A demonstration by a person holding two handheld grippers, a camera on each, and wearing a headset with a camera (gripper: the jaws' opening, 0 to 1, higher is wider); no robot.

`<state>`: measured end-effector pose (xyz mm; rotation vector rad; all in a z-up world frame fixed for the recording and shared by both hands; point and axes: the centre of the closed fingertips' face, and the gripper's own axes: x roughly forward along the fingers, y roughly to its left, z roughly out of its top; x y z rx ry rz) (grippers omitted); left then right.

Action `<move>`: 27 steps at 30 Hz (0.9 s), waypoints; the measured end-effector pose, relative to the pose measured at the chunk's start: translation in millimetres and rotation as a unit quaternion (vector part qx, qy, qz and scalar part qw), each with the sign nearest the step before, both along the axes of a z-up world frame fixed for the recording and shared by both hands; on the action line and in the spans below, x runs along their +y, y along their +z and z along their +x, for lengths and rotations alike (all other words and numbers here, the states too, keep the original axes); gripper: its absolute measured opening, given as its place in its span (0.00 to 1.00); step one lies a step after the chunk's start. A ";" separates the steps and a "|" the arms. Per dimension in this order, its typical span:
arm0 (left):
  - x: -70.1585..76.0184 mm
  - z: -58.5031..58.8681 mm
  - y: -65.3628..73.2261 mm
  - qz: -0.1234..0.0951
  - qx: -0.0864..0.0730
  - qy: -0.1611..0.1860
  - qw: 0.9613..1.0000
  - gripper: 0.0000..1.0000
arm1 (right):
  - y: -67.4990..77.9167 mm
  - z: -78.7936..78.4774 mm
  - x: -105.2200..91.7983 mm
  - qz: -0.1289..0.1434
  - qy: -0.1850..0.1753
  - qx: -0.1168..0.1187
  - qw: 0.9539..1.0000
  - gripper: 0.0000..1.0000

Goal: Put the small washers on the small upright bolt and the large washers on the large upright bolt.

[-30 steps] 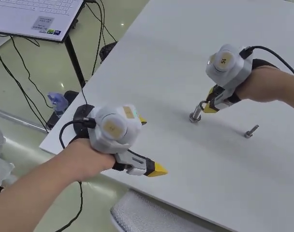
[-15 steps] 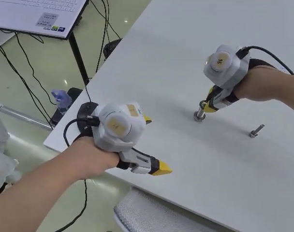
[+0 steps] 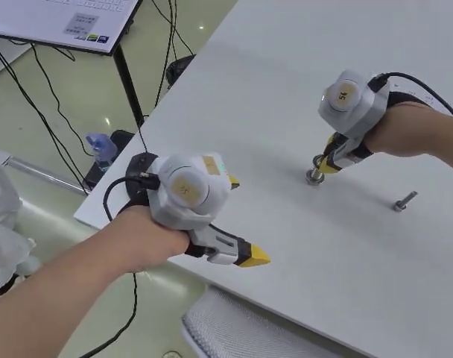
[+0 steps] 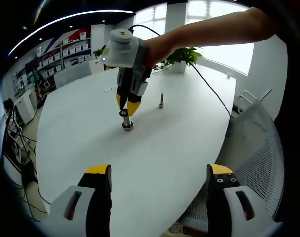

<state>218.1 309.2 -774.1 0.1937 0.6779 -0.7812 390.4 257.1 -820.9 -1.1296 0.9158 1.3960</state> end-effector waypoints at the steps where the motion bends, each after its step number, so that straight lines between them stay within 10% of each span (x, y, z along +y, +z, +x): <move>1: 0.6 -0.4 -0.9 0.001 0.002 0.000 1.000 0.78 | -0.7 -0.6 -0.1 -0.002 0.001 -0.001 1.000 0.22; 27: 2.5 -0.6 -4.8 0.000 0.011 -0.001 1.000 0.77 | -31.7 -8.1 -4.7 -0.019 -0.009 0.016 1.000 0.22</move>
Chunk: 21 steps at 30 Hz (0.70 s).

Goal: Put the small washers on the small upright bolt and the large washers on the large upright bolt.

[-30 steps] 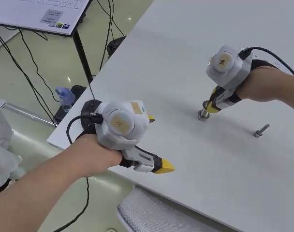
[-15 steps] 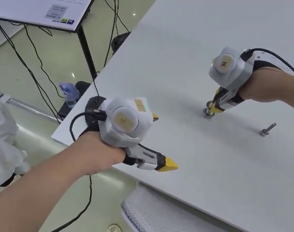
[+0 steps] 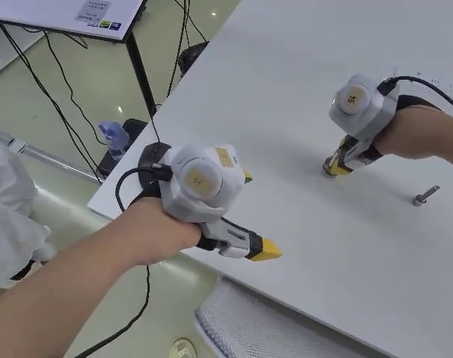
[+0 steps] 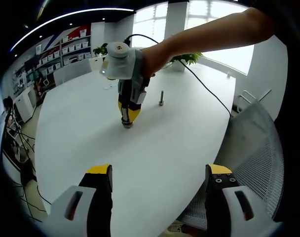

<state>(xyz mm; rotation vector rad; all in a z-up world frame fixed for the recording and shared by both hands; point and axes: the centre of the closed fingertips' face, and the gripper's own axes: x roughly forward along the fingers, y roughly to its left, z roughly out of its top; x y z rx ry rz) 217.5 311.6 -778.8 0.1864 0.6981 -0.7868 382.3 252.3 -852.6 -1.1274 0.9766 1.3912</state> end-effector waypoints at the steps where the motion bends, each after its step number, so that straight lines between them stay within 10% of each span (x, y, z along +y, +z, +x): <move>1: 0.1 -0.2 -0.4 0.000 0.000 0.000 1.000 0.76 | -1.5 0.1 0.3 0.000 0.000 -0.001 1.000 0.22; 21: -2.1 -0.8 -3.2 0.003 0.006 -0.006 1.000 0.75 | -13.2 10.5 4.4 -0.002 -0.015 0.010 1.000 0.24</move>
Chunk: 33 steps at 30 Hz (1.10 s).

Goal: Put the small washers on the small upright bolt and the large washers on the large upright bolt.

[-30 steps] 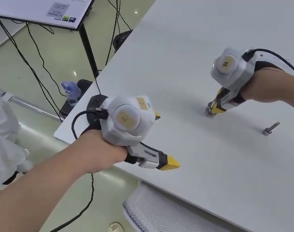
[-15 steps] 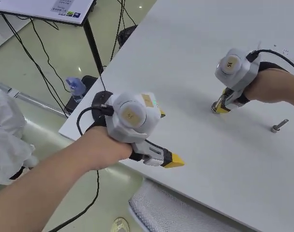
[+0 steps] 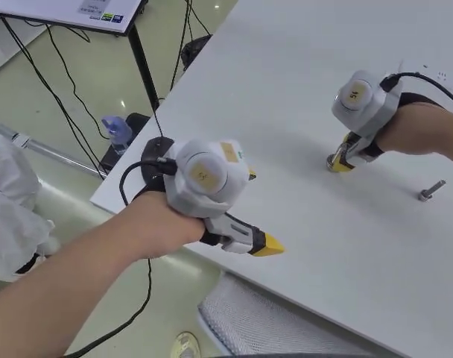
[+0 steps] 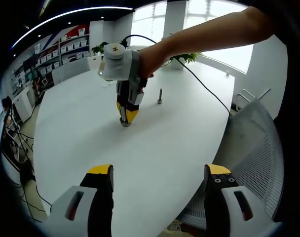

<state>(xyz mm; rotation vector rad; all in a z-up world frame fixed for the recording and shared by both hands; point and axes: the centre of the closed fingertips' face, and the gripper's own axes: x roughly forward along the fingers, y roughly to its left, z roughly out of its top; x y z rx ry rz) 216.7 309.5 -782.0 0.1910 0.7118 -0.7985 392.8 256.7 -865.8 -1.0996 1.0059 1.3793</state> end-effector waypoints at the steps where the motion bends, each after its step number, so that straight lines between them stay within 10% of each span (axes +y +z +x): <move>1: -0.3 0.1 0.1 0.000 0.000 0.000 1.000 0.74 | -1.5 2.1 0.0 0.000 -0.001 0.001 1.000 0.24; 23: -8.3 3.3 8.7 0.001 -0.007 -0.007 1.000 0.73 | 35.7 8.2 -4.3 0.058 0.000 -0.034 0.998 0.33; 33: -9.8 7.8 15.5 -0.013 -0.008 0.012 1.000 0.74 | 88.4 -0.6 -16.1 0.181 -0.051 -0.044 0.981 0.40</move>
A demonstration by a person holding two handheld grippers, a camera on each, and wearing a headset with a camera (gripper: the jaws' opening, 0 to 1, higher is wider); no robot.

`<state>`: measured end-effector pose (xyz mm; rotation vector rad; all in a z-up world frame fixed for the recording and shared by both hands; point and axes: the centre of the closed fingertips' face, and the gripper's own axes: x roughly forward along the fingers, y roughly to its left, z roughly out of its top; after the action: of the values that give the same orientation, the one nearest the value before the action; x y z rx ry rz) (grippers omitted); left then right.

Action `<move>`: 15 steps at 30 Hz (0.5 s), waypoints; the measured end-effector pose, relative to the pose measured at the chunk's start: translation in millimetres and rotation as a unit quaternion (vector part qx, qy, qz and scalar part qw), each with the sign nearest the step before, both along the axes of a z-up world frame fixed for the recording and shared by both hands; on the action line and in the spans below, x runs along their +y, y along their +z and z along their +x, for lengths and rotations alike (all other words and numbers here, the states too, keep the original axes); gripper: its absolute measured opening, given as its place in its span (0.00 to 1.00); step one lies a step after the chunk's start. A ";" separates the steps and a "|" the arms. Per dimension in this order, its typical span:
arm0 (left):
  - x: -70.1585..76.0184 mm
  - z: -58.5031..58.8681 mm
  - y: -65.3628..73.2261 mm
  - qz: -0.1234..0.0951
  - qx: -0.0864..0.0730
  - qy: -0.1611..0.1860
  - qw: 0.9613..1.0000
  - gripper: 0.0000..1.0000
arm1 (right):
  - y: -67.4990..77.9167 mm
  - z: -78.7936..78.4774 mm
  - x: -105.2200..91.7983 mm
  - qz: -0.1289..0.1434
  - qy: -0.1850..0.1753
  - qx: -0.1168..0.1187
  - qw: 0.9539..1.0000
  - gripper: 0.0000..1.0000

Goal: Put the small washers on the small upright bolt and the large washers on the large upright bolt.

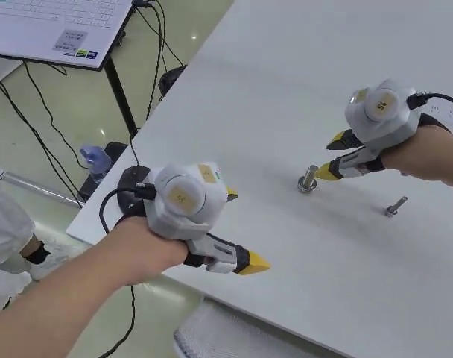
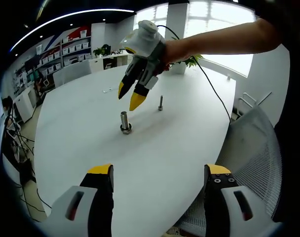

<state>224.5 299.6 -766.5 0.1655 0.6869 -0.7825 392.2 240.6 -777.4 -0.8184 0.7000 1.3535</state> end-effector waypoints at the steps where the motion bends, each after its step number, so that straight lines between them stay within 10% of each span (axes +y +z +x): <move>1: -0.5 0.2 1.1 -0.002 -0.001 0.000 1.000 0.74 | 2.3 -1.2 -4.8 0.001 -0.004 -0.001 1.000 0.41; 8: -3.2 -0.4 0.2 0.000 0.000 -0.001 1.000 0.75 | 18.5 -1.1 -38.8 0.057 -0.061 -0.014 0.996 0.47; 15: -3.2 1.8 -1.6 -0.003 0.002 0.011 1.000 0.75 | 52.8 -15.2 -74.2 0.154 -0.146 -0.001 0.977 0.50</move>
<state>226.3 296.4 -768.1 0.1507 0.6892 -0.7648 376.9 166.4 -724.6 -0.4491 0.5658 1.1569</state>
